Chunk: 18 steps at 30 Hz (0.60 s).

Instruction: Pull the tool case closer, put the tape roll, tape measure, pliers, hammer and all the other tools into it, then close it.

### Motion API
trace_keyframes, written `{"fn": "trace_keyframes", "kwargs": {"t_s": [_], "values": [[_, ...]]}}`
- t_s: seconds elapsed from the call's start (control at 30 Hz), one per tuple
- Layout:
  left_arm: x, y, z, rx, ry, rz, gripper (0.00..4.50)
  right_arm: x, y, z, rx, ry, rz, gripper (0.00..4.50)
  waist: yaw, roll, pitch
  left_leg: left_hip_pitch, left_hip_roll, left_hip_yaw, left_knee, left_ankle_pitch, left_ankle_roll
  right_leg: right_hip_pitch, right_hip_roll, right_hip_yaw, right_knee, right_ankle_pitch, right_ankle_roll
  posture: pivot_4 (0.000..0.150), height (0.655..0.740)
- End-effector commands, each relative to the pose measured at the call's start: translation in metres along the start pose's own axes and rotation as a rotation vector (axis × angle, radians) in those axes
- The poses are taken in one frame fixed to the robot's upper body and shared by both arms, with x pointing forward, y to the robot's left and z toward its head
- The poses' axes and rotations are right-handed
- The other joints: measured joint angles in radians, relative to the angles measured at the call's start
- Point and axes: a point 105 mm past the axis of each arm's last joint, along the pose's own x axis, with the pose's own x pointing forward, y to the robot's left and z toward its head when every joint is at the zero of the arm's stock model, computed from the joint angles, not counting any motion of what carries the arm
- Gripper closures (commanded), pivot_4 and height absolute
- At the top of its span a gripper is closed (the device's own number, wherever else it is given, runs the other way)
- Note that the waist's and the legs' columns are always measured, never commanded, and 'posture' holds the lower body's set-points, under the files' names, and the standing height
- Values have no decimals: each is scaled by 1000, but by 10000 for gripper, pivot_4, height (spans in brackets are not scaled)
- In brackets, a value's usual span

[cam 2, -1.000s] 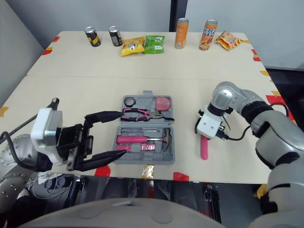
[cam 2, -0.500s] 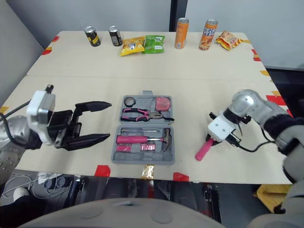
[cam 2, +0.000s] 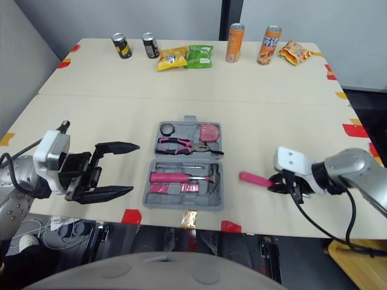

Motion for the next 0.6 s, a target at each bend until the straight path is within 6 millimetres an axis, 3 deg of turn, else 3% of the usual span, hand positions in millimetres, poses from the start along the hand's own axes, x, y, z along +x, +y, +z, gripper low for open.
{"fn": "trace_keyframes", "kwargs": {"t_s": [0.03,0.3,0.43,0.6], "values": [[-2,1,2,27,-12,-3,0,-8,3,17,263,-94,-187,40710,5,0,0,1,0,0,-1,0,0,0,0,0,-1,0,0,1500,7400],[1,0,3,24,-23,-20,0,21,16,13,772,-276,-471,40710,27,-1,0,5,0,3,-5,0,-6,0,1,3,-3,0,0,1500,7400],[-1,0,3,21,-19,-25,0,36,20,5,838,-229,-571,40710,22,-1,0,7,-1,4,-8,-5,-19,1,1,4,-3,0,2,1500,7400],[0,0,3,22,-18,-27,0,50,18,-8,893,-179,-642,40710,19,-1,0,12,-2,3,-11,-5,-23,4,1,6,-4,3,9,1500,7400]]}}
